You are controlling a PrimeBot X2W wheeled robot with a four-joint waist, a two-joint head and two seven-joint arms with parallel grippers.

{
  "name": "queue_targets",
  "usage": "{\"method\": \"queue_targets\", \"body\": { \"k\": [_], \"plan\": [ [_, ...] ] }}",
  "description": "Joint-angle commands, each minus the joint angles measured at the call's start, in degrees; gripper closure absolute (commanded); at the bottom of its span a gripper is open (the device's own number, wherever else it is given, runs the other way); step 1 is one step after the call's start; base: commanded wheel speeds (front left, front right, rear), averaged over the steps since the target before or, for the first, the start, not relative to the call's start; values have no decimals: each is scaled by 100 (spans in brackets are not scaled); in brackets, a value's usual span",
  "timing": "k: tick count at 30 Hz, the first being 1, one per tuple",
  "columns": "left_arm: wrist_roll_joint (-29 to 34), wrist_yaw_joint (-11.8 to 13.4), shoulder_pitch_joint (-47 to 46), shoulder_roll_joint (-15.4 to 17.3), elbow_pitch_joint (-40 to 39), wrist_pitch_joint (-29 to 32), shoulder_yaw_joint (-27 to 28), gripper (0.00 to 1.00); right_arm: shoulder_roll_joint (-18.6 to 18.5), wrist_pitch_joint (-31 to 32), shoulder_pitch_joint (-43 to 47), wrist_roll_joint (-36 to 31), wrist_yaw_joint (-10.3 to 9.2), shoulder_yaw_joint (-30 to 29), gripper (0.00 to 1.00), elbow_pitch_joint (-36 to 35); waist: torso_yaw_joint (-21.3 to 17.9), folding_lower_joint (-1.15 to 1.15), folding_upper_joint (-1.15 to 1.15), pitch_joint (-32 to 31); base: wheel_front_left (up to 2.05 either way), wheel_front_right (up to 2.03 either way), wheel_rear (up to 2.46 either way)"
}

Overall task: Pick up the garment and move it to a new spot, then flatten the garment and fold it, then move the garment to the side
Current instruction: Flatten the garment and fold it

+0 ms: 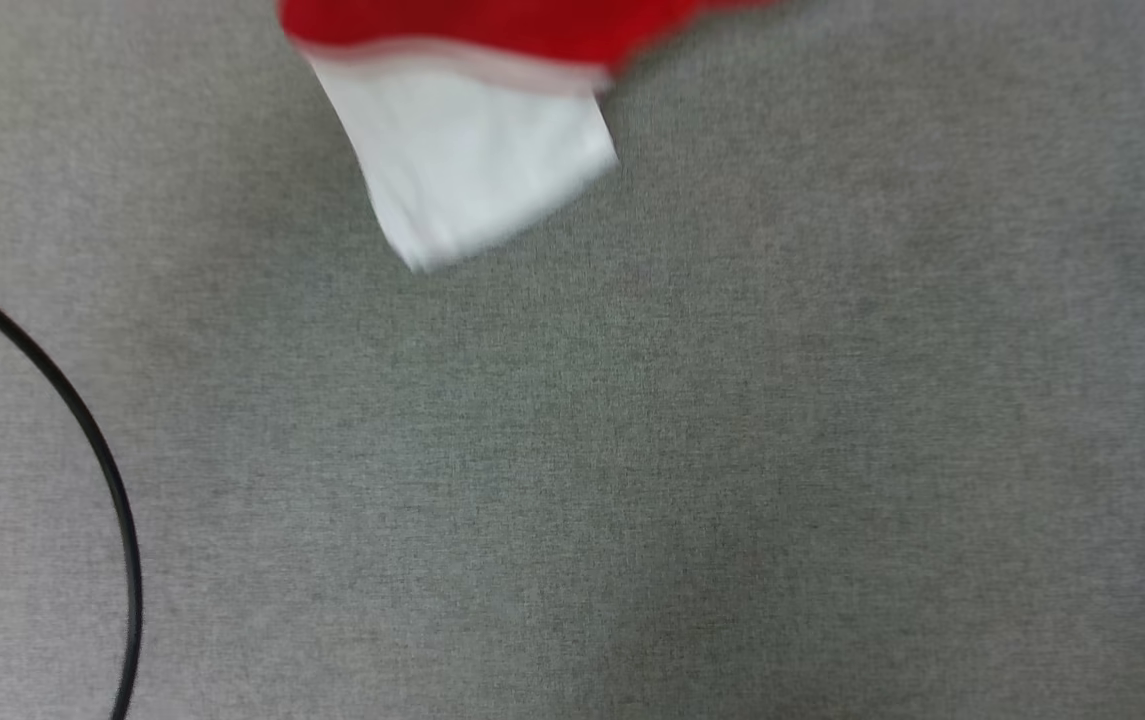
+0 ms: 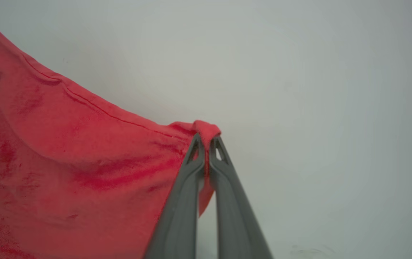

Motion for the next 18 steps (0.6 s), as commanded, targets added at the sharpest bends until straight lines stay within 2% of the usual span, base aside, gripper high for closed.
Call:
{"method": "queue_targets", "body": {
  "k": [1, 10, 14, 18],
  "plan": [
    [33, -27, -207, -43, 111, -29, 31, 100, 73, -39, -188, -65, -4, -15, 100, 76, 14, -1, 0, 159, 0, 0, 0],
    [201, -340, -1616, -359, 1249, -306, 38, 100, 532, -442, -1436, -363, -4, 141, 100, 1026, 51, -1, 0, 516, 0, 0, 0],
    [196, -451, -1698, -467, 1606, -453, -59, 100, 635, -664, -1538, -290, -4, 391, 100, 1405, 81, -1, 0, 579, 0, 0, 0],
    [156, -528, -1393, -476, 1911, -662, -155, 100, 641, -877, -1196, -138, -4, 773, 100, 1589, 71, -1, 0, 564, 0, 0, 0]
  ]
}}
